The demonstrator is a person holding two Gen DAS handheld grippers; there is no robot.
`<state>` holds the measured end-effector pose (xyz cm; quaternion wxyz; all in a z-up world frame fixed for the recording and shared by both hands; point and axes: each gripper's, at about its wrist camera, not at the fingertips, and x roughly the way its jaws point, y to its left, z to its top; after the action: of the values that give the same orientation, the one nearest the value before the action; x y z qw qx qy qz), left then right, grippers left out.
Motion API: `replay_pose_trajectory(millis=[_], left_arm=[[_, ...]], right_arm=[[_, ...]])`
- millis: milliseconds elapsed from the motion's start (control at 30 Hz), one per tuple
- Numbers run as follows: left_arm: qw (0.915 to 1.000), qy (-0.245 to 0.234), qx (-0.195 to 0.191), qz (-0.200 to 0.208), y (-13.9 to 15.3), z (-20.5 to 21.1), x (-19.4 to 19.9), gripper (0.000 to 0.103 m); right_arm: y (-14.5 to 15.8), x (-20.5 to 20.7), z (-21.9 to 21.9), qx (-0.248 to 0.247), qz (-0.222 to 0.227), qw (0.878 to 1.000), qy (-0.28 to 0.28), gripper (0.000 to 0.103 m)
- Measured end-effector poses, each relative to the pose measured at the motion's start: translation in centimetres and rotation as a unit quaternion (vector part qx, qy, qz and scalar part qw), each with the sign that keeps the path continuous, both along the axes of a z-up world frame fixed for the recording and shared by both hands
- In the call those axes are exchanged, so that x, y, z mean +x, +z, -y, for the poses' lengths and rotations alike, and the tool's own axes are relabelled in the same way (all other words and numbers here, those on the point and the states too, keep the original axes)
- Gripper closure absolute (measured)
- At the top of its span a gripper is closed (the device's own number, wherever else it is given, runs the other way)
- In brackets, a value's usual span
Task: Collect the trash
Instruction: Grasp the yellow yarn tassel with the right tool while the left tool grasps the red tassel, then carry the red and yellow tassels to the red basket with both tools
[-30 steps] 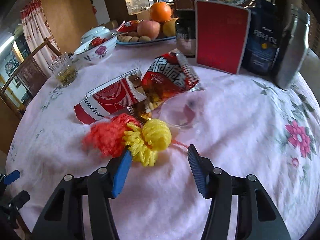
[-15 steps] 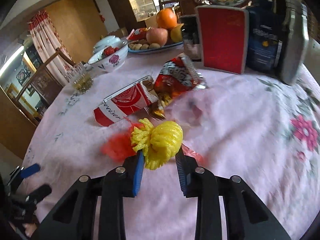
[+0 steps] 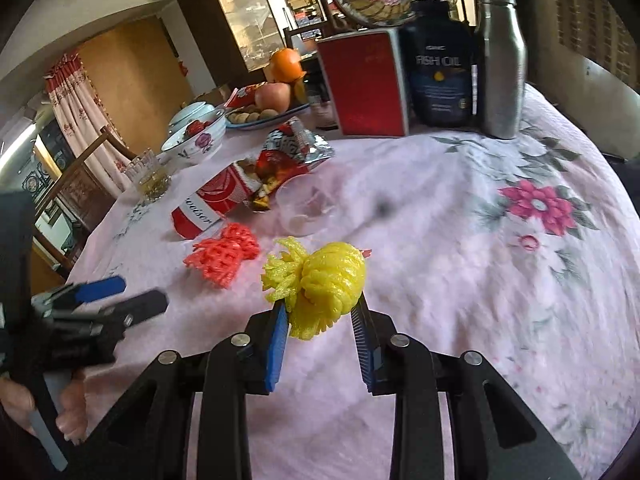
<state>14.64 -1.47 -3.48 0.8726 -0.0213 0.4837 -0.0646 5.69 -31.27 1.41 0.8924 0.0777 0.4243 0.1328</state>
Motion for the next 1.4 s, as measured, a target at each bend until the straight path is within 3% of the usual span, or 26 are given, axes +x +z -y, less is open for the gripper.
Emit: replay_pose_trajectory(millis=[400, 500, 567, 633, 700, 767, 800, 933, 1100, 1233, 1400], left_arm=[[0.9978, 0.015, -0.038, -0.053, -1.8, 4.1, 6.3, 0.007], [0.9973, 0.02, -0.039, -0.059, -2.4, 4.3, 7.0, 0.012], [0.9964, 0.022, -0.046, -0.068, -2.9, 4.2, 7.4, 0.029], [0.9959, 0.022, -0.049, -0.073, -3.2, 4.2, 7.7, 0.033], [0.9965, 0.019, -0.045, -0.068, -3.1, 4.2, 7.7, 0.045], [0.9967, 0.013, -0.042, -0.069, -3.0, 4.0, 7.6, 0.065], [0.9966, 0.011, -0.041, -0.07, -3.0, 3.8, 7.5, 0.067], [0.9962, 0.008, -0.053, -0.068, -2.4, 2.6, 6.2, 0.069], [0.9985, 0.002, -0.04, -0.037, -0.8, 1.5, 3.4, 0.069], [0.9998, -0.006, -0.017, 0.0, 0.5, 0.2, -0.1, 0.069], [0.9988, 0.023, 0.021, 0.039, 1.1, -3.8, -4.8, 0.069]], right_arm=[[-0.7, -1.2, 2.6, 0.01, -0.001, 1.0, -0.01, 0.072], [-0.6, -1.3, 2.5, 0.011, 0.0, 1.0, -0.007, 0.072], [-0.5, -1.3, 2.4, 0.01, 0.001, 1.0, -0.006, 0.072], [-0.5, -1.4, 2.3, 0.013, 0.001, 1.0, -0.004, 0.072], [-0.5, -1.5, 2.0, 0.011, 0.001, 1.0, -0.002, 0.072], [-0.3, -1.7, 1.8, 0.013, 0.001, 1.0, 0.0, 0.072], [-0.2, -1.8, 1.7, 0.013, 0.002, 1.0, 0.001, 0.072], [0.4, -2.2, 1.3, 0.011, 0.008, 1.0, 0.004, 0.072], [0.8, -3.3, 0.1, 0.009, 0.011, 1.0, 0.014, 0.072], [0.9, -4.3, -1.4, 0.009, 0.008, 0.999, 0.032, 0.072], [0.9, -5.6, -4.8, 0.015, 0.002, 0.997, 0.073, 0.072]])
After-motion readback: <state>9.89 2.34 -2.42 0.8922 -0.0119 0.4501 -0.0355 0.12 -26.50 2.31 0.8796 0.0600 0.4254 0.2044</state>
